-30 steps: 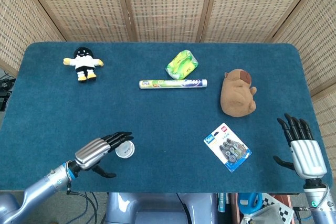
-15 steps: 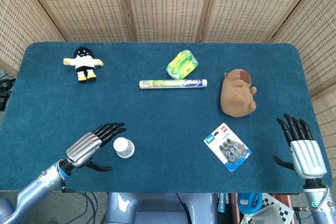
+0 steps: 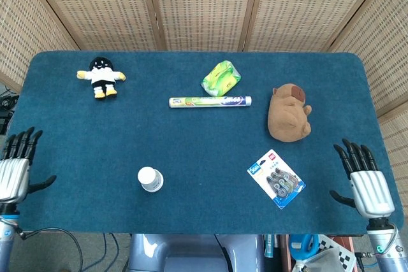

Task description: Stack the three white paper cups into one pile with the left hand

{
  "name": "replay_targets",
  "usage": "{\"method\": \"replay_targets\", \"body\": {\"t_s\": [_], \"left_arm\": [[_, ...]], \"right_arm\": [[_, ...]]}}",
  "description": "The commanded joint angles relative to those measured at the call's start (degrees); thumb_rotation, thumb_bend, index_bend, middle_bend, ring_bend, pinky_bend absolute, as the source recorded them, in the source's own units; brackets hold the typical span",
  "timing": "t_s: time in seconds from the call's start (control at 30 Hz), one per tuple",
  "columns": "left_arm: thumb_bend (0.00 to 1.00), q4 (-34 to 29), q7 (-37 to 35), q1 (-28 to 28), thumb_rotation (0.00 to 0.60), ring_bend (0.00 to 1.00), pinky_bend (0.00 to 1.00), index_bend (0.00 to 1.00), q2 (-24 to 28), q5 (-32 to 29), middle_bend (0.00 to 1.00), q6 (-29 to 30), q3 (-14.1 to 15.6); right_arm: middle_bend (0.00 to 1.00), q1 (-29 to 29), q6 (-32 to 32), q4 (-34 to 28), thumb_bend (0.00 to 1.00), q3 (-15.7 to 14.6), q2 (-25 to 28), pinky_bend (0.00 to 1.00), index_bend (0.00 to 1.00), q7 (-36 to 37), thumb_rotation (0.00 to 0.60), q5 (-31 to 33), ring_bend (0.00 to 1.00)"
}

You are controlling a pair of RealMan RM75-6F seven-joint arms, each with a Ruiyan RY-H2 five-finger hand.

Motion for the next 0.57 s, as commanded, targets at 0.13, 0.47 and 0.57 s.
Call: {"method": "replay_targets", "body": {"t_s": [0.13,0.47,0.57], "left_arm": [[0.11,-0.74,-0.68,1.6,0.6,0.0,0.0,0.0,0.82,-0.32,0.0,0.31,-0.79],[0.11,-0.95,-0.85,2.2,0.6,0.0,0.0,0.0,1.1,1.75,0.0,-0.54,-0.98],[0.11,-0.89,-0.84,2.32,0.6,0.0,0.0,0.0,1.13,1.97,0.0,-0.74,-1.23]], "right_arm": [[0.0,-0.12,0.22,-0.14,0.0,0.01,0.23,0.0,0.0,0.36,0.6,-0.08,0.0],[0.0,-0.29,0.46,-0.09,0.0,0.03,0.5,0.0,0.0,0.9,0.6,-0.09,0.0],[0.0,-0.34,0.54,-0.13,0.0,0.02,0.6,0.0,0.0,1.03,0.6,-0.14,0.0]]}}
